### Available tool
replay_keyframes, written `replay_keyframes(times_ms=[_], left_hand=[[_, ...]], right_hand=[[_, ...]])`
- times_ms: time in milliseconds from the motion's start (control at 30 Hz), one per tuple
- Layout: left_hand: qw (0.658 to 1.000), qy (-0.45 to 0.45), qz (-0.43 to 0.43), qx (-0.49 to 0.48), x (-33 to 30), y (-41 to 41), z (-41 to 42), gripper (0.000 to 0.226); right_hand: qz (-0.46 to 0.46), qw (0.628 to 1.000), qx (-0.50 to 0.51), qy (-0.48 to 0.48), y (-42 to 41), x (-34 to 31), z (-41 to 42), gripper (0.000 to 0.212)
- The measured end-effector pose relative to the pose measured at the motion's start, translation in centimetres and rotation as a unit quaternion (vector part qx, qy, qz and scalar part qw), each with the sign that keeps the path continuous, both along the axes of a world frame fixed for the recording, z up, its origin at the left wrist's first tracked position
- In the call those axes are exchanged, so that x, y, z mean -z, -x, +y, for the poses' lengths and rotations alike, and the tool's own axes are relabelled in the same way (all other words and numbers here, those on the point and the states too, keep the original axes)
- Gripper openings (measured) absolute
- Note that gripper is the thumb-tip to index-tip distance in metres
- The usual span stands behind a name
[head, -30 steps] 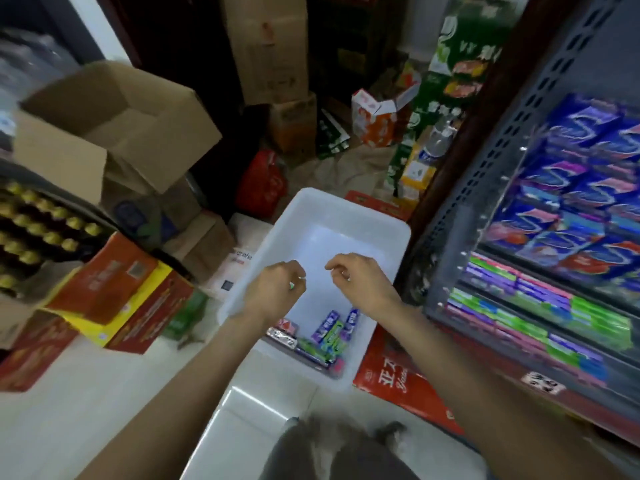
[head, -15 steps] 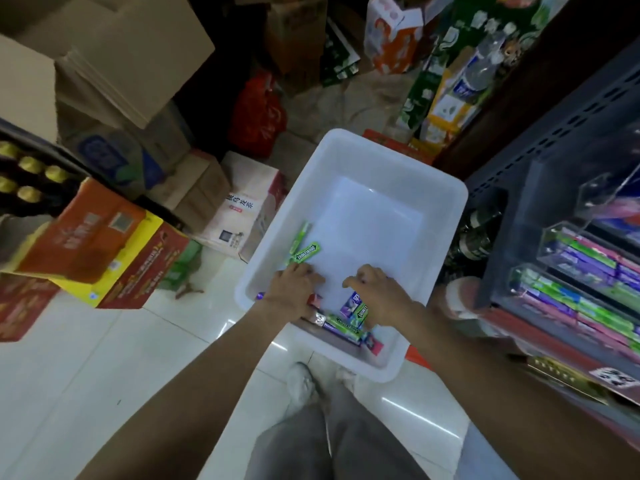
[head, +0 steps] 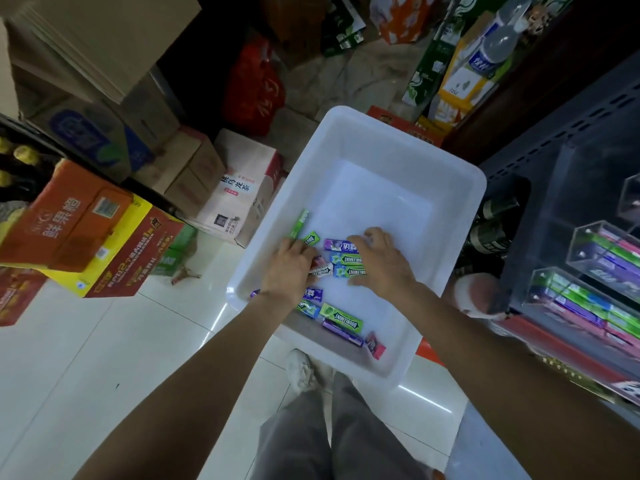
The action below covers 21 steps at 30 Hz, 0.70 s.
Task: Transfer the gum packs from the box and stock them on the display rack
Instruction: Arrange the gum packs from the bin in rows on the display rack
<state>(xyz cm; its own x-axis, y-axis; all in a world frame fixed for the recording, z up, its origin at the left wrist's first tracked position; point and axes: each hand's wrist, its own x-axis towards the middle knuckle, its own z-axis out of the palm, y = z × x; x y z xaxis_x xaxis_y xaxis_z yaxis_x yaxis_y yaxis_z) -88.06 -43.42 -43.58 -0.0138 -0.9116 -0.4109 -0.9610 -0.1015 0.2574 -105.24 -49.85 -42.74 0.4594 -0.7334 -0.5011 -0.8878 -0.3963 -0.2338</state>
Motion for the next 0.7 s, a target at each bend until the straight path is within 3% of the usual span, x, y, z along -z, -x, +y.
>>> replay_keyframes(times_ms=[167, 533, 700], left_hand=[[0.999, -0.003, -0.036, -0.018, 0.3, 0.9, -0.5, 0.046], [0.994, 0.001, -0.096, -0.06, 0.9, 2.7, -1.3, 0.036], [0.994, 0.035, -0.061, -0.087, 1.4, 2.5, -1.4, 0.038]], right_hand=[[0.036, 0.998, -0.027, 0.039, -0.7, 0.2, -0.4, 0.074], [0.002, 0.988, 0.154, -0.022, -1.2, 0.4, -0.5, 0.069], [-0.03, 0.975, 0.214, -0.042, -0.9, 0.6, -0.3, 0.068]])
